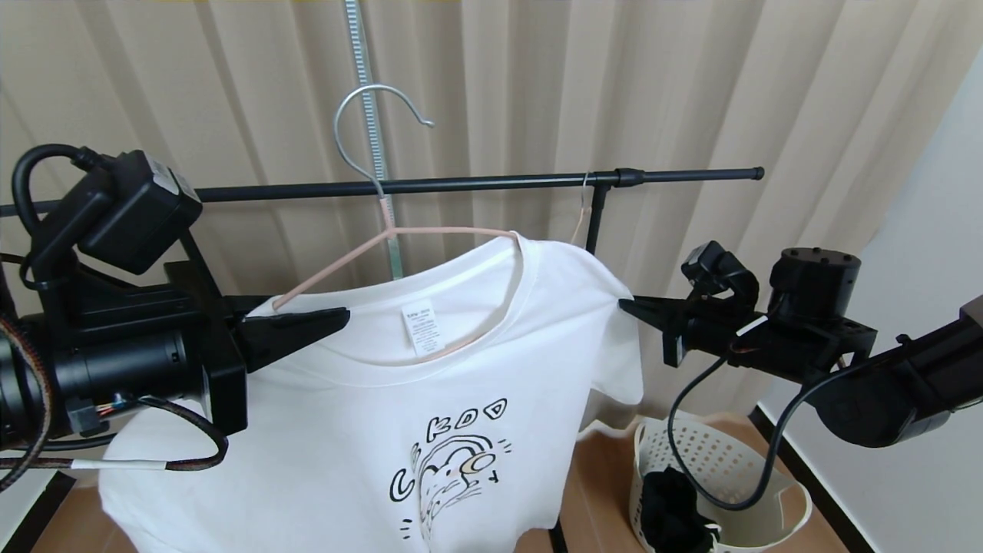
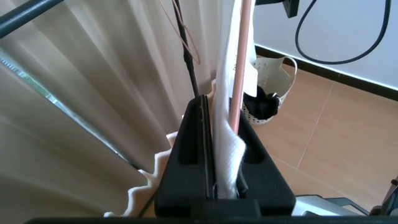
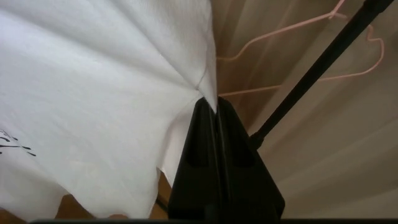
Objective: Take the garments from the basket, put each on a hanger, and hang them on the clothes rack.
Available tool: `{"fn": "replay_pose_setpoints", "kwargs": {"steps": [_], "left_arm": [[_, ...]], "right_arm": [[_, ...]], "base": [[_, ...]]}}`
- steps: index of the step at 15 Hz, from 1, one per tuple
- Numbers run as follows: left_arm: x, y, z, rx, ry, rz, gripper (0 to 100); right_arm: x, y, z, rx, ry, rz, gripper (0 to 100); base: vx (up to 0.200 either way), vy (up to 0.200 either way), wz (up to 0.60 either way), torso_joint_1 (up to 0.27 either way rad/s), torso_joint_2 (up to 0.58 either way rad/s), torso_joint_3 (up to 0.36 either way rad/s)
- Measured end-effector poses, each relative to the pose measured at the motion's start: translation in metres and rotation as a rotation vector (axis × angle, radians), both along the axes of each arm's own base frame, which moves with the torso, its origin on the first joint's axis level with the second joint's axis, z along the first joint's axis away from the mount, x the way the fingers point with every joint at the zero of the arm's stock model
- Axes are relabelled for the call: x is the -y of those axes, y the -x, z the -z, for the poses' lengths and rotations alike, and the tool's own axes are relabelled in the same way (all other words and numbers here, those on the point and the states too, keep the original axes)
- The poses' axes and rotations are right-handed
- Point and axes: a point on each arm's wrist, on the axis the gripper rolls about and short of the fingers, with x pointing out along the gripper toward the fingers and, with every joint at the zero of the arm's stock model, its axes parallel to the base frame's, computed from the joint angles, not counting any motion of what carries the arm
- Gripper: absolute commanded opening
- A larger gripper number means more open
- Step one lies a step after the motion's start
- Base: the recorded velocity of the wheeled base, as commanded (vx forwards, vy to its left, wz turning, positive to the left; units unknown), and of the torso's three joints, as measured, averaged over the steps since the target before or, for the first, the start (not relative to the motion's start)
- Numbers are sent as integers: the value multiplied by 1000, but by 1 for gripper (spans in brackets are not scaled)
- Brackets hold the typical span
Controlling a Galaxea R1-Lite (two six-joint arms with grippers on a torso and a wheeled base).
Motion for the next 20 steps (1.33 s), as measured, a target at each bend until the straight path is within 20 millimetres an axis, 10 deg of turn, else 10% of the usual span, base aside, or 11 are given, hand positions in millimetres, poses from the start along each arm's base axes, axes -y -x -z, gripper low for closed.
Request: {"fn": "replay_pose_setpoints", "kwargs": {"steps": [1, 20], "left_arm": [[-1, -1, 0, -1, -1, -7, 0], [-44, -15, 15, -113, 63, -277, 0]], "right_arm": [[0, 2, 0, -6, 1, -3, 100], [-51, 52, -61, 89, -109, 118, 100]], "base": [[0, 0, 0, 0, 0, 0], [0, 0, 0, 0, 0, 0]]}}
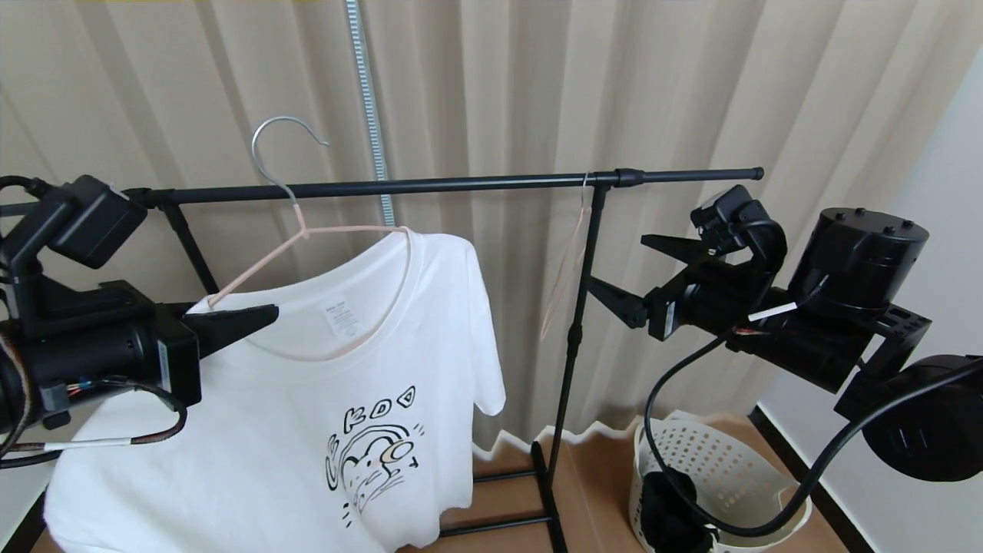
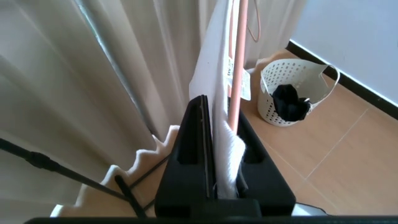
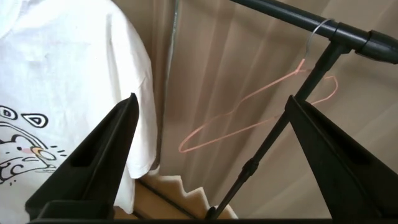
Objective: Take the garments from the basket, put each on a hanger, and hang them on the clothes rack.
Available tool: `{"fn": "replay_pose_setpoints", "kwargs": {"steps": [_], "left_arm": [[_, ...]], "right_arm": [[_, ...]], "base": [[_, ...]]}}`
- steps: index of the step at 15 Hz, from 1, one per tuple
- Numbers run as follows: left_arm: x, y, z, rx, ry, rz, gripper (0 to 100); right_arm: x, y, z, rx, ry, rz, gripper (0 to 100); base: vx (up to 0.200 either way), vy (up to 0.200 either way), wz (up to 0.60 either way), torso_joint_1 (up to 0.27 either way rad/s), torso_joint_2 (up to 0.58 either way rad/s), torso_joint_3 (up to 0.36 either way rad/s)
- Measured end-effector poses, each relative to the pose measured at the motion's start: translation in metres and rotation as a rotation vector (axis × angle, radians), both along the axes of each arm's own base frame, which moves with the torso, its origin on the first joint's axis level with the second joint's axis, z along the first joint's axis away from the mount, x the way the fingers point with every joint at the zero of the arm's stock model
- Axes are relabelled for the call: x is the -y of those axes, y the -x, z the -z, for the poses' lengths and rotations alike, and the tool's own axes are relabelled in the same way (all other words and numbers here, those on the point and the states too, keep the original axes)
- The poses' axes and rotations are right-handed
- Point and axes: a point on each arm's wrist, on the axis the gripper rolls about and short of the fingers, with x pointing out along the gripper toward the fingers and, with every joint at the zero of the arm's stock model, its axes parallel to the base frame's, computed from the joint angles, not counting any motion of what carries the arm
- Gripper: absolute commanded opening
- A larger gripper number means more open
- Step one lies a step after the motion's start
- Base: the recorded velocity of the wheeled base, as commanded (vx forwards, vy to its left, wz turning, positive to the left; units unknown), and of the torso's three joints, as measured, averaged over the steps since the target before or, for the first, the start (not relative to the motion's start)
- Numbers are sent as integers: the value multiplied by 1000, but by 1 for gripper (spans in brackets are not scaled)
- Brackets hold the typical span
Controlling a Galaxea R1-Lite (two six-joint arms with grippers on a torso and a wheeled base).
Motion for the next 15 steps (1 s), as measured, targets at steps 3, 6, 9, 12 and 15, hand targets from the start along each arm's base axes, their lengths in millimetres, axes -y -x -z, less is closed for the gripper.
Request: {"fn": "replay_pose_setpoints", "kwargs": {"steps": [3, 6, 9, 12, 15], "left_arm": [[3, -25, 1, -35, 20, -15, 0], [7, -55, 4, -33, 23, -25, 0], [11, -87, 18, -39, 8, -73, 0], [14, -114, 37, -36, 4, -87, 0], [18, -140, 53, -45, 2, -109, 0]], "right_arm": [[-1, 0, -1, 3, -1, -2, 100], [-1, 0, -1, 4, -2, -2, 100], [-2, -3, -2, 9, -4, -2, 100], [-2, -4, -2, 10, -4, -1, 100], [-3, -6, -1, 10, -4, -1, 100]], "base": [[0, 0, 0, 0, 0, 0], [0, 0, 0, 0, 0, 0], [0, 0, 0, 0, 0, 0], [0, 0, 0, 0, 0, 0], [0, 0, 0, 0, 0, 0]]}}
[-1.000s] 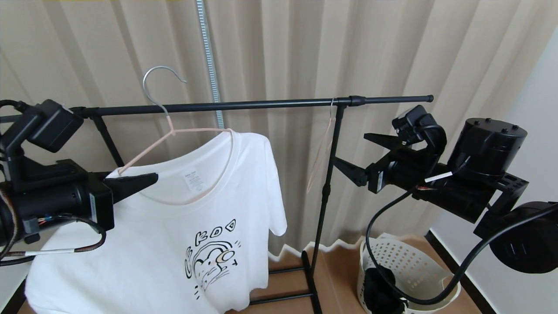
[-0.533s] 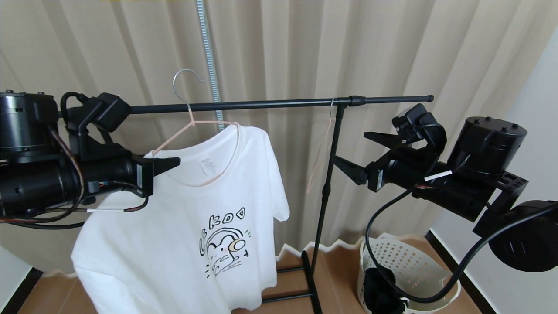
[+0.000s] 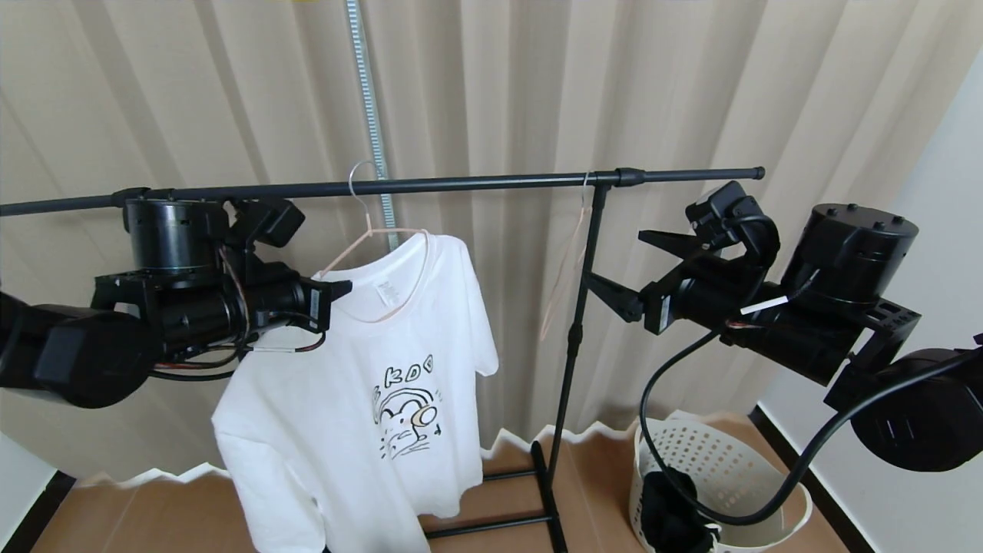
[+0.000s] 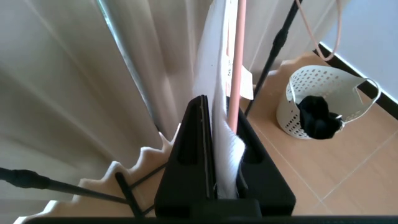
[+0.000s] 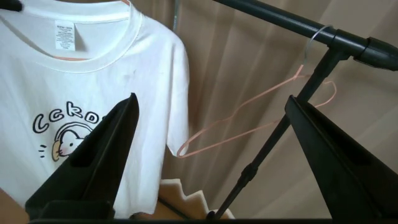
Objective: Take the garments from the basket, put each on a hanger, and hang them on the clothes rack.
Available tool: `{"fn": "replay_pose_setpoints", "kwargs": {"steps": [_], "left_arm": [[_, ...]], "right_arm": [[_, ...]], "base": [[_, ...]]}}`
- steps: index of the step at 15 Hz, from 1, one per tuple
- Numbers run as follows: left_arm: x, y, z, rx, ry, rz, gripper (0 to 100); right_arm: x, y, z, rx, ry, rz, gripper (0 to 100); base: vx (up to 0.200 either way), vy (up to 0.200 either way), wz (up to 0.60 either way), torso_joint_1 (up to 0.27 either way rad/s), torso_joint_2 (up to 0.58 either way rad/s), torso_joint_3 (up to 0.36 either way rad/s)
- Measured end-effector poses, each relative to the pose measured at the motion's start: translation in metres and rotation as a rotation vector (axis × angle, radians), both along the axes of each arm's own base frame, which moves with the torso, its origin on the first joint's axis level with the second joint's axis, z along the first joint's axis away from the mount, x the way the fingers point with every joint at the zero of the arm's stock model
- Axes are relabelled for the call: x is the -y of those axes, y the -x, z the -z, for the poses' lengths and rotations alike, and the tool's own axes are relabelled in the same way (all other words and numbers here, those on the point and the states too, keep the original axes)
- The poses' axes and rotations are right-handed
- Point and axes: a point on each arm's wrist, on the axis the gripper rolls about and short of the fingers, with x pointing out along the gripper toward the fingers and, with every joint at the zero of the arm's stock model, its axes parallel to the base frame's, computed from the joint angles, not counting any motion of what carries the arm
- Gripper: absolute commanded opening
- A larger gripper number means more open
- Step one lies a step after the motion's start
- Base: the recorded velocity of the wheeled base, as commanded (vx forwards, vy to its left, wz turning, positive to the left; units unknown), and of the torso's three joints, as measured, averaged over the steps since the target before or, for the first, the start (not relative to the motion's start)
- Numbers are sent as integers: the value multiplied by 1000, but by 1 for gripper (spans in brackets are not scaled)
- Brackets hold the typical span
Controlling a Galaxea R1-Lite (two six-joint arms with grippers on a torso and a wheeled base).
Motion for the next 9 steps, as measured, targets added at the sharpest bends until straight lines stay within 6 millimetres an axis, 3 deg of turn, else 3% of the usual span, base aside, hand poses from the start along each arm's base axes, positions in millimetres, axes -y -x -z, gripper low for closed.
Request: {"fn": "replay_pose_setpoints", "kwargs": {"steps": [4, 9], "left_arm": [[8, -40, 2, 18, 42, -55, 0], [14, -72, 7, 38, 63, -62, 0]], "right_arm": [[-1, -1, 0, 2, 0, 0, 100], [0, -2, 0, 2, 0, 1, 100]], "base": [[0, 0, 0, 0, 0, 0], [0, 0, 0, 0, 0, 0]]}}
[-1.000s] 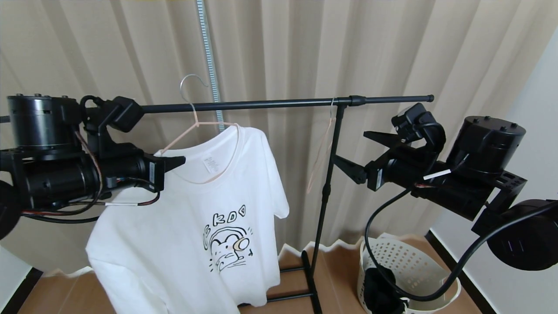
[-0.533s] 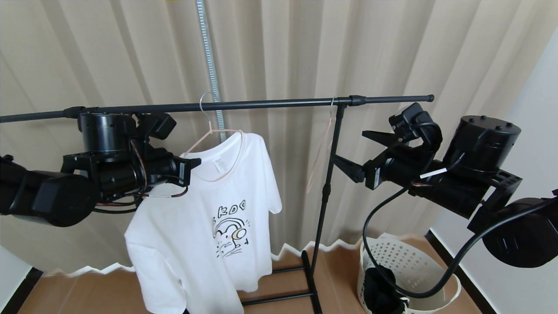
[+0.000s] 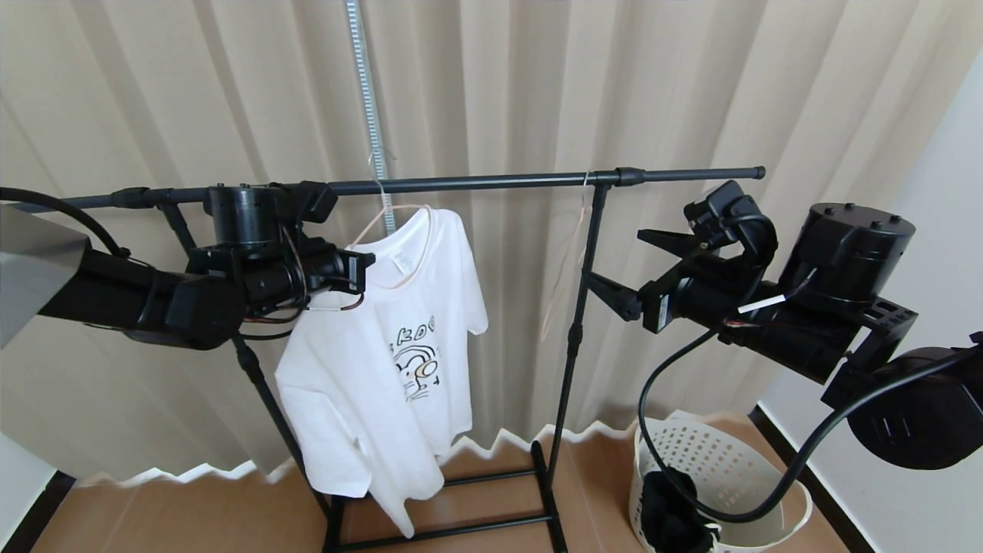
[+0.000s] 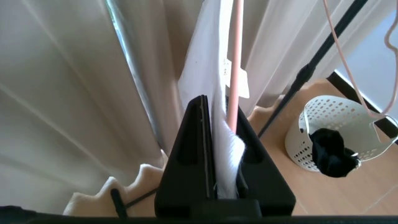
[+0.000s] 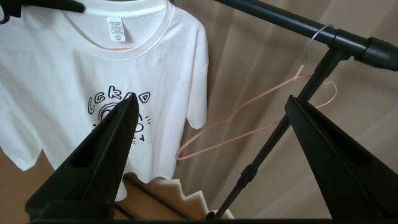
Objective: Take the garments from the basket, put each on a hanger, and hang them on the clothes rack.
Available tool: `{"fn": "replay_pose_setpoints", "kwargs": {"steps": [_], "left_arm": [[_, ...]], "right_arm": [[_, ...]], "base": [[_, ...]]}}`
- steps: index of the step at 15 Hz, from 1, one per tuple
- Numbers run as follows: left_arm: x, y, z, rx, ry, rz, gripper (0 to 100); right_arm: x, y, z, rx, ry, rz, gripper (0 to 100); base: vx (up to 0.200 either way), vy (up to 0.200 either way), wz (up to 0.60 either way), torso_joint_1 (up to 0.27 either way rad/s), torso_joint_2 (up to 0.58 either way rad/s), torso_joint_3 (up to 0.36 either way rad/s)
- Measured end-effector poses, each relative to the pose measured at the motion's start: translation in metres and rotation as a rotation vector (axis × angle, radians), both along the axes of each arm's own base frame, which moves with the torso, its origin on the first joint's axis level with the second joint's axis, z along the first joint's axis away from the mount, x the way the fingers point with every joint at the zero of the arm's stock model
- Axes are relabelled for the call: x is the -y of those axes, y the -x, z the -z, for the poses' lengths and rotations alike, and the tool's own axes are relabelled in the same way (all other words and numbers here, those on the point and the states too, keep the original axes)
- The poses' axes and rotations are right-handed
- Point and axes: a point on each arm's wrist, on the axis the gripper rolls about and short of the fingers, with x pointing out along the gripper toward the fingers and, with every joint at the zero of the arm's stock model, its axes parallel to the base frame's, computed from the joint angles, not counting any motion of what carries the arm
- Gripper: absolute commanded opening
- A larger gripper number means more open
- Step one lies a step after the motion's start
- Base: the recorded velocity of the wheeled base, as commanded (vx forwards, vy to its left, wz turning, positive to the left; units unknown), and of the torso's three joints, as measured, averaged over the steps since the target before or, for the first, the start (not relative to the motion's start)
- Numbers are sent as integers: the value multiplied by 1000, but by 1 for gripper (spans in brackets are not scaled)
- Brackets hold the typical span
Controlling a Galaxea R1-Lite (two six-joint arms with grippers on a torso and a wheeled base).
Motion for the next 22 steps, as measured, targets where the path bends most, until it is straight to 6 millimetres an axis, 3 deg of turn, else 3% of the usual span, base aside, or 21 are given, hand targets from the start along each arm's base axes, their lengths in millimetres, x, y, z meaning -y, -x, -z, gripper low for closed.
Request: {"fn": "replay_pose_setpoints", "kwargs": {"steps": [10, 20, 21, 22], "left_arm": [[4, -42, 22, 10, -4, -33, 0], [3, -57, 47, -30, -13, -44, 0], [3, -57, 48, -32, -13, -45, 100], [3, -57, 48, -31, -12, -45, 100]], "right_arm": [[1, -4, 3, -6, 3, 8, 100], [-1, -9, 11, -25, 14, 11, 100], [-1, -10, 12, -26, 15, 10, 100], [-1, -10, 12, -28, 16, 10, 100]], "base": [[0, 0, 0, 0, 0, 0], [0, 0, 0, 0, 0, 0], [0, 0, 0, 0, 0, 0], [0, 0, 0, 0, 0, 0]]}}
